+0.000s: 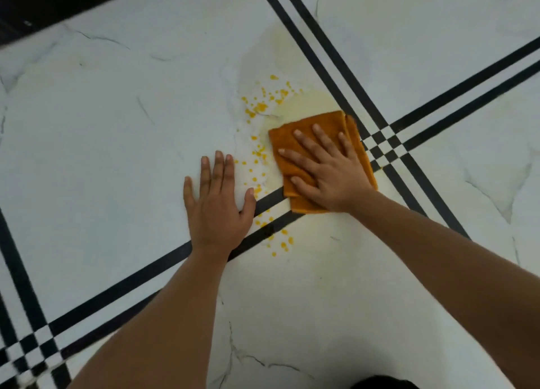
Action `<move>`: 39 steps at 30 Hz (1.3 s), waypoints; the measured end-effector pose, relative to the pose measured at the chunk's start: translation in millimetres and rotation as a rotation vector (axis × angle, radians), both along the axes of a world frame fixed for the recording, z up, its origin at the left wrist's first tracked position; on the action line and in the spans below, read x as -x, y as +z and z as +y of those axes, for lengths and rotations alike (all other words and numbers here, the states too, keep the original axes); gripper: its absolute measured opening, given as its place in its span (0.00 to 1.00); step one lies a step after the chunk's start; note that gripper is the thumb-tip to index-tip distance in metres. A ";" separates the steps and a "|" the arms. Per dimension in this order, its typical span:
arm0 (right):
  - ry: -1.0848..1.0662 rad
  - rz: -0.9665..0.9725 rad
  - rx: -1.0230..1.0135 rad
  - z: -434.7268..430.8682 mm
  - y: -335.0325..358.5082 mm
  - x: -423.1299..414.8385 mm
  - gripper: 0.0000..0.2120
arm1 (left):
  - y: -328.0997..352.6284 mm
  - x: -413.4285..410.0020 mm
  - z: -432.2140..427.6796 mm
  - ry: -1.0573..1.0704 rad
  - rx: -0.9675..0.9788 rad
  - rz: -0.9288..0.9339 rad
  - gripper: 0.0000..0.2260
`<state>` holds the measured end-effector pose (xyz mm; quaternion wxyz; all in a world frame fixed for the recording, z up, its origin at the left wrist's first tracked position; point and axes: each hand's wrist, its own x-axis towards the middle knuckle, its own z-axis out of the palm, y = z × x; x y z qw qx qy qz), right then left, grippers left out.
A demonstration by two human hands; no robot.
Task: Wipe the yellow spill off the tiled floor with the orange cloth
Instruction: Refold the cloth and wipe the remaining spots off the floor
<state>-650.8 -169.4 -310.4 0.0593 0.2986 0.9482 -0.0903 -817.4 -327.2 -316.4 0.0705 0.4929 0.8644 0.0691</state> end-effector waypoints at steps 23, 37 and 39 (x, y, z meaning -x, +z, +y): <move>-0.160 0.007 0.021 79.7 -0.2 62.8 0.29 | 12.9 24.5 26.0 0.096 -0.101 0.021 0.26; -0.121 0.035 0.014 104.9 -0.4 165.1 0.29 | -1.6 74.1 33.4 0.255 0.070 0.028 0.31; -0.069 0.044 -0.014 84.6 1.2 181.1 0.30 | -1.3 70.0 31.9 0.243 0.067 0.030 0.30</move>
